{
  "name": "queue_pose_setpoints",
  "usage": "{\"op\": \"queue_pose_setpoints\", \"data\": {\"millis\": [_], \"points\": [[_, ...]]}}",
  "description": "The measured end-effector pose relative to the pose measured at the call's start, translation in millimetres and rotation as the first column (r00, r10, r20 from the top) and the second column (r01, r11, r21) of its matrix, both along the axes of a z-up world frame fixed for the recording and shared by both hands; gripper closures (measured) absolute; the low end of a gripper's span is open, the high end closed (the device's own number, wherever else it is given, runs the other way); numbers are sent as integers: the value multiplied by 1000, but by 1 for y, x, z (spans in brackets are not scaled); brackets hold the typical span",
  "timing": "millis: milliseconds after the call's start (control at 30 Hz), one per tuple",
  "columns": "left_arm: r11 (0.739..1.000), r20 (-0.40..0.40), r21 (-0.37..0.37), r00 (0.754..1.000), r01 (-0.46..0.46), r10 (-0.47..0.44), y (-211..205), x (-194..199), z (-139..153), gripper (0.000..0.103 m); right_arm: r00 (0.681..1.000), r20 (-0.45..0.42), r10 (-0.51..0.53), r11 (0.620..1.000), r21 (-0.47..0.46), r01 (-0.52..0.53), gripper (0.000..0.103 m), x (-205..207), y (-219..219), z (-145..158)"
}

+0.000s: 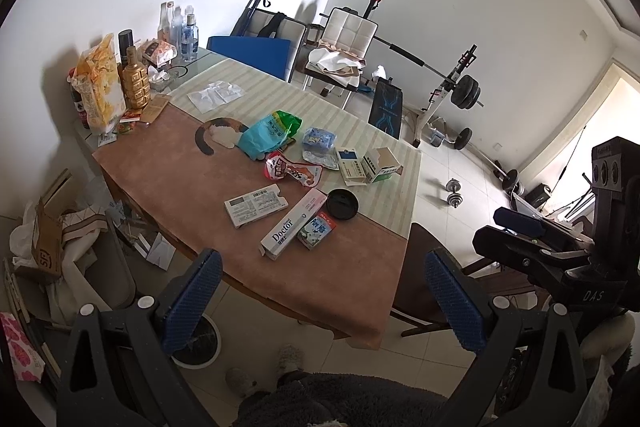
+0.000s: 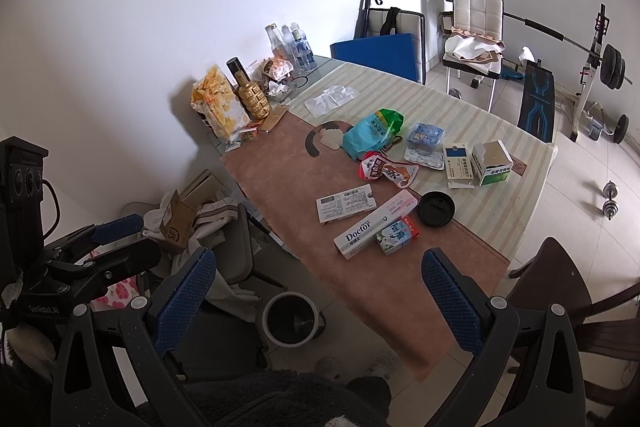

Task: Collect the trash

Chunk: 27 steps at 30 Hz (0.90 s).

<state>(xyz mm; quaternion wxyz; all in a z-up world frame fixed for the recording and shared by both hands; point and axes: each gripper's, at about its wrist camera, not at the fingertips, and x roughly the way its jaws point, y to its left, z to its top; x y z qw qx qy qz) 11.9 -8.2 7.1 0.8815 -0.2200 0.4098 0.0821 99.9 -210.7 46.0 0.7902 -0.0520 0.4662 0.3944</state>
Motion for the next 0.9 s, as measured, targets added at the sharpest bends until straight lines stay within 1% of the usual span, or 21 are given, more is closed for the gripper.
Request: {"op": "queue_pose_setpoints", "data": {"millis": [900], "points": [[1000,-3,11,1000,3,-2,-8,3,0,0,1000,-2,-8,1000,4,8,0,2,0,3]]}}
